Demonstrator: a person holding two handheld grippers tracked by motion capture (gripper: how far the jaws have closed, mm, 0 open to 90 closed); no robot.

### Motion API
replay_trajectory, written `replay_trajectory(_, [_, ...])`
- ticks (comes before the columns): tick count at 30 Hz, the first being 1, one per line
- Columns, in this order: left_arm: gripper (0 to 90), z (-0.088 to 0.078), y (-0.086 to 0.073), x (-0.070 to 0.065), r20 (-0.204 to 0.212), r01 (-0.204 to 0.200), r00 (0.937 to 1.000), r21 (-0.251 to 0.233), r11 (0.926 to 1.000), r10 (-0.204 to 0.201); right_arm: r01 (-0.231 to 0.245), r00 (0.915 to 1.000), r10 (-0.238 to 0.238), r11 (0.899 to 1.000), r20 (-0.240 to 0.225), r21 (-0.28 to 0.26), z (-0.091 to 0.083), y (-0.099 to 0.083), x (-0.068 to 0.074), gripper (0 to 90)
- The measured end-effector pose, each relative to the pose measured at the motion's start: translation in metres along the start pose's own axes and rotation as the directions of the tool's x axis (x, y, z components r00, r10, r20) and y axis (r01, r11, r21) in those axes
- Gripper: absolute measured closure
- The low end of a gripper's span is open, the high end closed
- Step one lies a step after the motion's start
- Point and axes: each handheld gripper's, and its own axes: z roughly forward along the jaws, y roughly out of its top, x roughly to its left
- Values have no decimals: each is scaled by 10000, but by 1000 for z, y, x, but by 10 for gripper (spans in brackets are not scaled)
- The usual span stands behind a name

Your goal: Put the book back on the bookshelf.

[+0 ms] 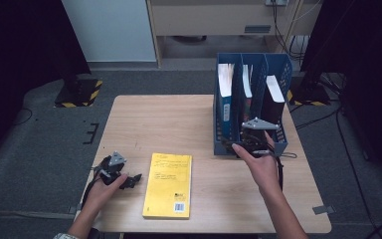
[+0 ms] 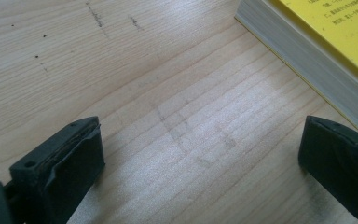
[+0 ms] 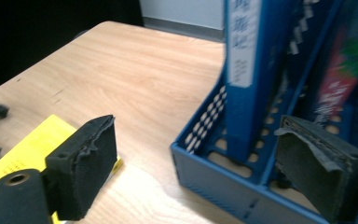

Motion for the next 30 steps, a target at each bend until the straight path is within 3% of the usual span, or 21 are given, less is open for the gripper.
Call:
replay_trajectory(6, [0, 0, 0, 0, 5, 1, 10000, -13, 10000, -1, 197, 9990, -183, 9992, -402, 346, 4, -11, 5, 151])
replay_trajectory(10, [0, 0, 0, 0, 14, -10, 10000, -14, 10000, 10, 399, 9976, -383, 9989, -570, 258, 6, -17, 10, 167])
replay_trajectory(15, [0, 0, 0, 0, 22, -25, 10000, -11, 10000, 25, 540, 9940, -510, 9981, -969, 285, 12, -30, 23, 165])
replay_trajectory(20, [0, 0, 0, 0, 52, -41, 10000, -12, 10000, 41, 786, 9892, -678, 9937, -1303, 796, 28, -49, 40, 154])
replay_trajectory(27, [22, -2, 0, -1, 86, -91, 9999, 47, 9999, 91, 1520, 9680, -1209, 9797, -2199, 1305, 44, -64, 74, 76])
replay_trajectory(30, [30, -4, 1, -2, 113, -107, 9999, 15, 9999, 107, 1629, 9652, -1256, 9749, -2296, 1516, 50, -69, 84, 70])
